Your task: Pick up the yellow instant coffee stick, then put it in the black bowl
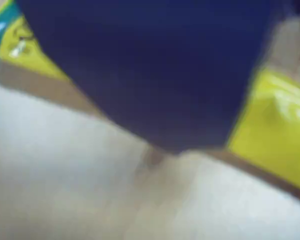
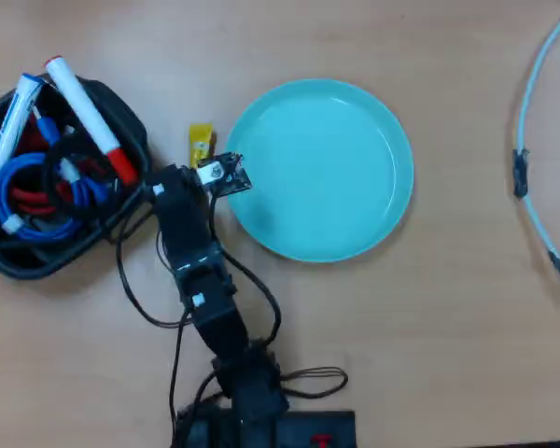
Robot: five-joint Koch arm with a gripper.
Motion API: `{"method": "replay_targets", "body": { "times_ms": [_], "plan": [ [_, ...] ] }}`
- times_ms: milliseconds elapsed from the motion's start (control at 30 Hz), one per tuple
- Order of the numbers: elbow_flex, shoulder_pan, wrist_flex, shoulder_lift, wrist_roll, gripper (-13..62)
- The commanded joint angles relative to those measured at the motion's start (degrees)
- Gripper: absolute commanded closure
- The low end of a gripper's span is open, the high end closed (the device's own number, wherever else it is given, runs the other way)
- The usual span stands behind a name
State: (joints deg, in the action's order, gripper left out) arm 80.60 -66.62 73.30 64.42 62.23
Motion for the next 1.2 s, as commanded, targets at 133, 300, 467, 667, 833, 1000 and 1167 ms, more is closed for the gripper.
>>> {"method": "replay_targets", "body": {
  "times_ms": [133,300,467,667,833,1000,1167],
  "plan": [
    [-3.3,0.8,2.9,0.5,-1.1,56.3],
    [-3.3,1.2,4.6,0.9,-1.4,56.3],
    [-3.5,2.1,5.5,5.8,-5.0,56.3],
    [-3.6,2.1,6.2,11.1,-7.1,56.2],
    [-4.4,1.6,6.2,15.6,-7.7,56.2],
    [-4.5,1.1,6.2,20.7,-7.7,56.2],
    [-4.7,1.1,6.2,24.4,-7.7,56.2]
  ]
}}
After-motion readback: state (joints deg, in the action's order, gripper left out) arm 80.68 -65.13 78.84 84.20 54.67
